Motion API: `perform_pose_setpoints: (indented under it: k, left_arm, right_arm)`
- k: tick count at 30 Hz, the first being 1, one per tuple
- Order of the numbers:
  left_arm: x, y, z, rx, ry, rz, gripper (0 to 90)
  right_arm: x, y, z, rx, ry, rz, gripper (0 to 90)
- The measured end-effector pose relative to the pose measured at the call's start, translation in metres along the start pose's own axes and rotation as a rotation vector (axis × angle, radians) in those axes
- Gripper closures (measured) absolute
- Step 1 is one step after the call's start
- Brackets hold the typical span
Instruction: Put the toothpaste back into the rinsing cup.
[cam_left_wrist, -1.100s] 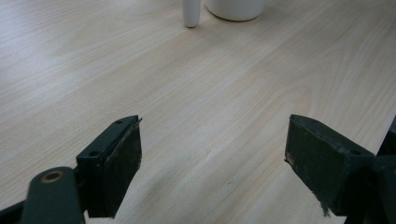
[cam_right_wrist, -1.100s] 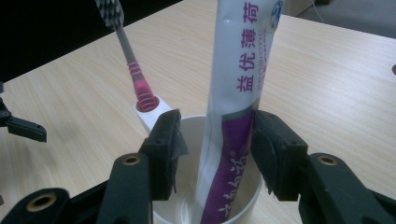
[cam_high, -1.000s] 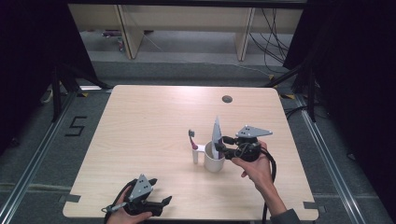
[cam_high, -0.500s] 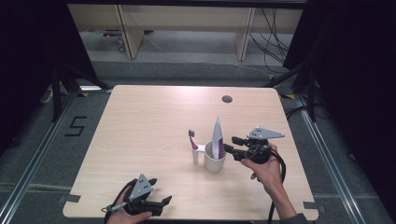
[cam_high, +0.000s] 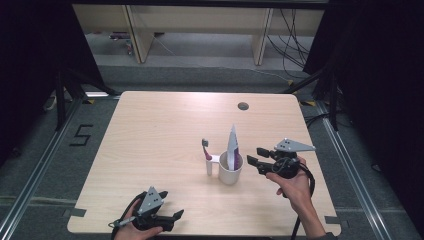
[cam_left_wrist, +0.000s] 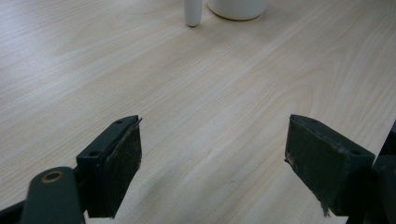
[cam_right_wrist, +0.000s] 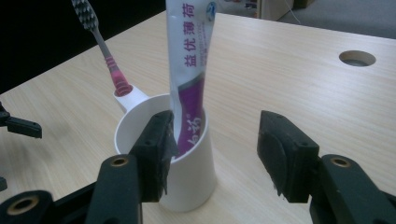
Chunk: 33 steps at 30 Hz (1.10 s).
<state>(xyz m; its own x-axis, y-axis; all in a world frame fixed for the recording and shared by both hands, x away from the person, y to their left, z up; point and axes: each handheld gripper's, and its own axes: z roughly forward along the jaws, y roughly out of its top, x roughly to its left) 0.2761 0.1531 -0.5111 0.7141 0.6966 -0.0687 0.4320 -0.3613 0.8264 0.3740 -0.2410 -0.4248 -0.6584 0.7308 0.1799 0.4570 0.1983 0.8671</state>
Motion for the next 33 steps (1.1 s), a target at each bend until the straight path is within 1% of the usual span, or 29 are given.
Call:
perform_pose_setpoints:
  k: [1,2,3,4,5,6,7,8,9,11,12,13,14,15,16,18,19,20,21,22,23,24,26,27,28,29,30,32,33]
  left_arm:
    - [0.000,0.000,0.000,0.003,0.001,0.000,18.0]
    - [0.000,0.000,0.000,0.000,0.001,-0.001,18.0]
    - [0.000,0.000,0.000,-0.001,0.001,-0.001,18.0]
    - [0.000,0.000,0.000,-0.001,0.000,0.001,18.0]
    - [0.000,0.000,-0.001,0.002,0.000,0.005,18.0]
    - [0.000,0.000,-0.001,0.002,0.000,0.006,18.0]
    - [0.000,0.000,-0.001,0.002,0.001,0.006,18.0]
    - [0.000,0.000,-0.001,0.002,0.000,0.006,18.0]
    - [0.000,0.000,0.000,0.001,0.001,0.004,18.0]
    - [0.000,0.000,-0.001,0.008,0.000,0.005,18.0]
    - [-0.001,0.000,-0.001,0.010,0.000,0.005,18.0]
    - [-0.001,0.000,-0.001,0.010,-0.002,0.006,18.0]
    - [-0.001,0.000,-0.001,0.011,-0.002,0.006,18.0]
    - [-0.001,0.000,0.000,0.011,-0.002,0.006,18.0]
    - [-0.001,0.000,0.000,0.011,-0.002,0.005,18.0]
    - [0.000,0.000,-0.001,0.010,0.000,0.005,18.0]
    - [-0.001,0.000,0.000,-0.002,-0.001,-0.001,18.0]
    - [0.000,0.000,0.000,-0.002,0.000,-0.002,18.0]
    - [0.000,0.000,0.000,-0.003,-0.001,-0.002,18.0]
    - [0.000,0.000,0.000,-0.003,0.000,-0.003,18.0]
    - [-0.001,0.000,-0.001,0.003,0.004,-0.003,18.0]
    - [0.000,0.000,-0.001,0.004,0.001,-0.001,18.0]
    - [0.001,0.000,-0.002,0.016,0.006,0.020,18.0]
    - [0.002,0.000,-0.003,0.014,0.011,0.018,18.0]
    - [0.000,0.000,-0.002,0.000,0.007,-0.004,18.0]
    - [0.000,0.000,-0.002,-0.003,0.008,-0.011,18.0]
    - [0.000,0.000,-0.002,-0.003,0.009,-0.015,18.0]
    - [0.000,0.000,-0.002,-0.006,0.006,-0.009,18.0]
    - [0.001,0.000,-0.002,-0.005,0.007,-0.009,18.0]
  right_arm:
    - [-0.002,-0.001,-0.002,0.001,-0.008,-0.012,45.6]
    - [-0.002,-0.002,-0.003,0.003,-0.008,0.014,44.9]
    - [-0.005,-0.003,-0.005,0.002,-0.015,0.000,44.4]
    - [-0.004,-0.004,-0.007,0.005,-0.009,0.024,43.9]
    - [-0.007,-0.006,-0.008,0.002,-0.018,0.010,43.3]
    - [-0.006,-0.007,-0.010,0.011,-0.021,0.037,42.9]
    - [-0.009,-0.008,-0.012,0.012,-0.024,0.021,42.4]
    - [-0.009,-0.010,-0.013,0.006,-0.019,0.037,41.7]
    - [-0.011,-0.010,-0.014,0.007,-0.033,0.011,41.1]
    - [-0.011,-0.012,-0.016,0.018,-0.031,0.052,40.1]
    - [-0.013,-0.013,-0.017,0.010,-0.032,0.033,39.8]
    - [-0.012,-0.014,-0.018,0.021,-0.032,0.059,39.2]
    - [-0.015,-0.014,-0.020,0.016,-0.050,0.016,38.6]
    - [-0.013,-0.015,-0.020,0.024,-0.037,0.052,38.0]
    - [-0.015,-0.017,-0.020,0.021,-0.039,0.045,37.7]
    - [-0.013,-0.019,-0.023,0.030,-0.032,0.073,36.9]
    - [-0.015,-0.021,-0.023,0.026,-0.035,0.055,36.6]
    - [-0.015,-0.022,-0.025,0.028,-0.040,0.068,36.3]
    - [-0.017,-0.023,-0.026,0.030,-0.044,0.045,36.1]
    - [-0.017,-0.025,-0.027,0.025,-0.049,0.043,35.9]
    - [-0.017,-0.026,-0.029,0.029,-0.040,0.061,35.5]
    - [-0.017,-0.028,-0.030,0.036,-0.042,0.055,34.7]
    - [-0.019,-0.031,-0.032,0.029,-0.057,0.039,34.4]
    - [-0.017,-0.033,-0.034,0.044,-0.040,0.077,34.0]
    - [-0.018,-0.035,-0.035,0.033,-0.049,0.064,33.6]
    - [-0.019,-0.036,-0.036,0.042,-0.041,0.066,33.2]
    - [-0.018,-0.038,-0.037,0.042,-0.037,0.090,32.7]
    - [-0.021,-0.041,-0.038,0.049,-0.041,0.066,31.6]
    - [-0.018,-0.044,-0.038,0.056,-0.054,0.091,31.0]
